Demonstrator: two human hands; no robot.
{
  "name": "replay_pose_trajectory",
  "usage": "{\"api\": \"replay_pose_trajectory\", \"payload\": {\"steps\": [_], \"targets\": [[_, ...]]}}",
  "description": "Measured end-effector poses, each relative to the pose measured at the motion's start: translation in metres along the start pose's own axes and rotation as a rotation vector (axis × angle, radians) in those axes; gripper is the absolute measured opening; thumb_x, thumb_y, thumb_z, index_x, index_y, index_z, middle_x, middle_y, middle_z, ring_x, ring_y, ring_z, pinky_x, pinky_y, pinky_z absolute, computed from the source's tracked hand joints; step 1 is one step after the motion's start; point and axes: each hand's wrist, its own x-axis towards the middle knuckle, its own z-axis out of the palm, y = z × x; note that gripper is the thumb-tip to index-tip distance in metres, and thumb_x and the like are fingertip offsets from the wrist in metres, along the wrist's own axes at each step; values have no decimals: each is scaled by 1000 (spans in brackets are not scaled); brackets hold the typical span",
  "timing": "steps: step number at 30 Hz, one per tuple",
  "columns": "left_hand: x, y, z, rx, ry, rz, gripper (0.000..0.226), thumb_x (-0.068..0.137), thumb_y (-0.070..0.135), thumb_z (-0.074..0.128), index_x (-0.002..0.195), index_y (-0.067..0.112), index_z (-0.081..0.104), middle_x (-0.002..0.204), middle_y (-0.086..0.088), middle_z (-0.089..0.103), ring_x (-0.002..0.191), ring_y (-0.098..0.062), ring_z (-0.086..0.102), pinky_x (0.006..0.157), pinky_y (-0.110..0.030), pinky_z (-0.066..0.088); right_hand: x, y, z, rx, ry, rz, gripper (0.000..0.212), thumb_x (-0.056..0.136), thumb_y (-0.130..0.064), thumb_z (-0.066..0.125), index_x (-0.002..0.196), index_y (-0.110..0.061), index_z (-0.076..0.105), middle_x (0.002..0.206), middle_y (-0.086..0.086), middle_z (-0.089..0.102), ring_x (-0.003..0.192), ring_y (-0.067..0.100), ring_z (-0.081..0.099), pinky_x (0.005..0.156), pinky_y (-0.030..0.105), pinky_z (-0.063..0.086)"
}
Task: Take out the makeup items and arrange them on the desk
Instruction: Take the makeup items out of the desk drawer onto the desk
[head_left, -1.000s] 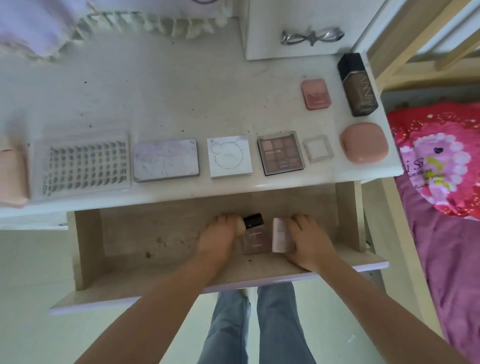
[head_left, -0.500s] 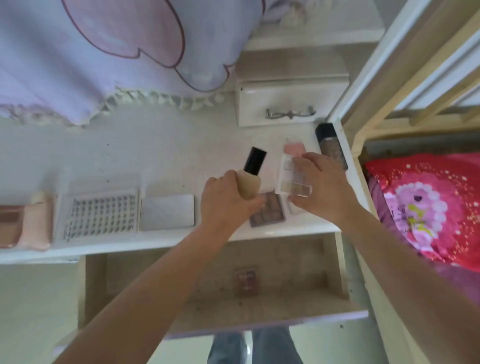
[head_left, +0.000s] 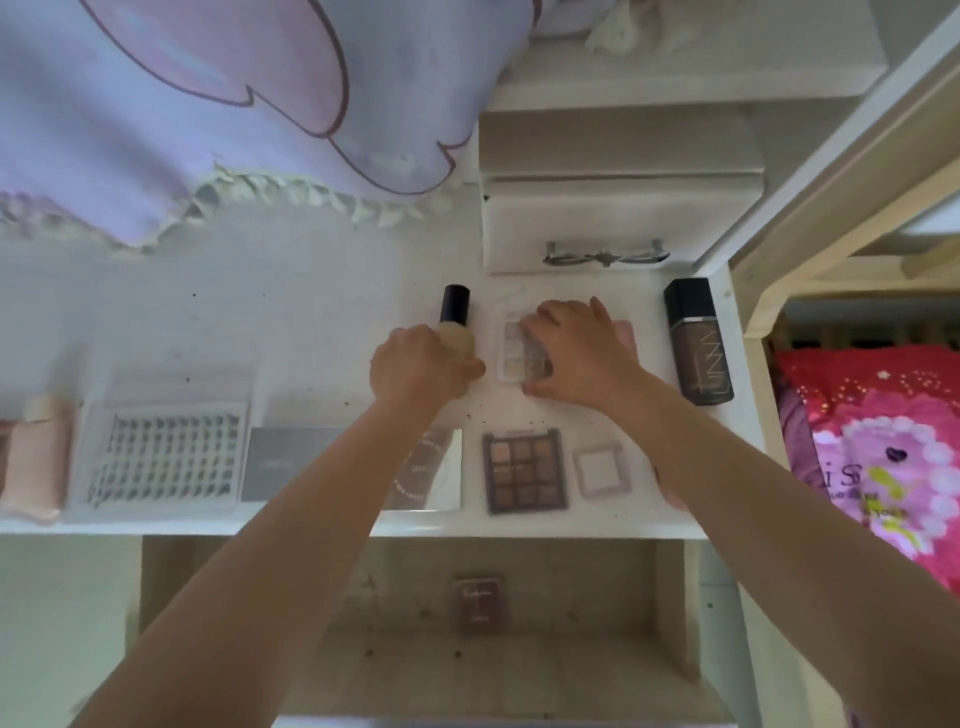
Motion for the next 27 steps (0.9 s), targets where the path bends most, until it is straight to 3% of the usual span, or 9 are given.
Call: {"api": "replay_pose_trajectory", "payload": {"steps": [5,8,10,12,14,16,18,22,27], "targets": [[-8,-7,4,-33,17,62,44,78,43,52,102,6,54,103,-12,55,97,-29,48,75,-31,34,-14,-6,0,-1,5,21,66,79,-43,62,135,-15,39,150,9,22,140,27,12,113,47,0],[-36,-29,2,-72,143,223,57,82,48,54,118,4,48,118,-15,51,113,-31,41,90,-34,33,-50,-26,8,135,470,-97,36,77,-20,66,104,4,63,117,25,58,113,39,52,98,47,37],[-65,-51,5,-109,322,451,47,84,34,57,116,0,53,113,-18,57,108,-33,49,92,-36,35,-90,-46,26,265,676,-191,22,77,-14,60,85,5,67,85,20,67,83,29,63,79,32,47],[-99,-81,17,-132,435,668,29,78,18,59,98,-2,63,91,-17,66,86,-32,61,80,-32,43,-132,-70,59,287,552,-323,20,78,-16,57,82,-2,69,76,12,69,71,22,63,70,26,48],[-134,-121,38,-76,341,783,22,77,16,51,84,3,67,77,-11,67,70,-26,63,70,-24,41,-160,-89,99,241,302,-426,14,73,-14,64,84,-7,71,80,9,70,69,22,66,64,25,52],[-159,-164,62,32,190,804,30,75,21,42,74,6,68,73,-7,67,64,-22,63,63,-24,47,-167,-101,137,185,-50,-385,32,78,-12,62,110,-10,64,113,11,64,100,24,62,86,27,50],[-174,-201,79,91,64,740,34,75,24,40,71,6,69,72,-6,68,63,-21,65,59,-22,50,-160,-104,168,121,-231,-212,50,87,-22,51,136,-18,38,143,5,36,128,22,37,107,29,28],[-193,-248,93,88,-62,676,35,78,30,43,73,8,69,73,-5,69,63,-21,66,57,-27,55,-146,-119,201,62,-281,43,56,86,-23,51,137,-15,32,143,8,31,129,27,31,105,33,27],[-202,-275,99,107,-75,808,31,51,17,88,77,9,73,74,-4,72,63,-17,68,60,-25,54,-138,-128,206,-44,-214,186,32,88,-19,46,116,-5,55,124,18,47,115,33,41,96,35,33]]}}
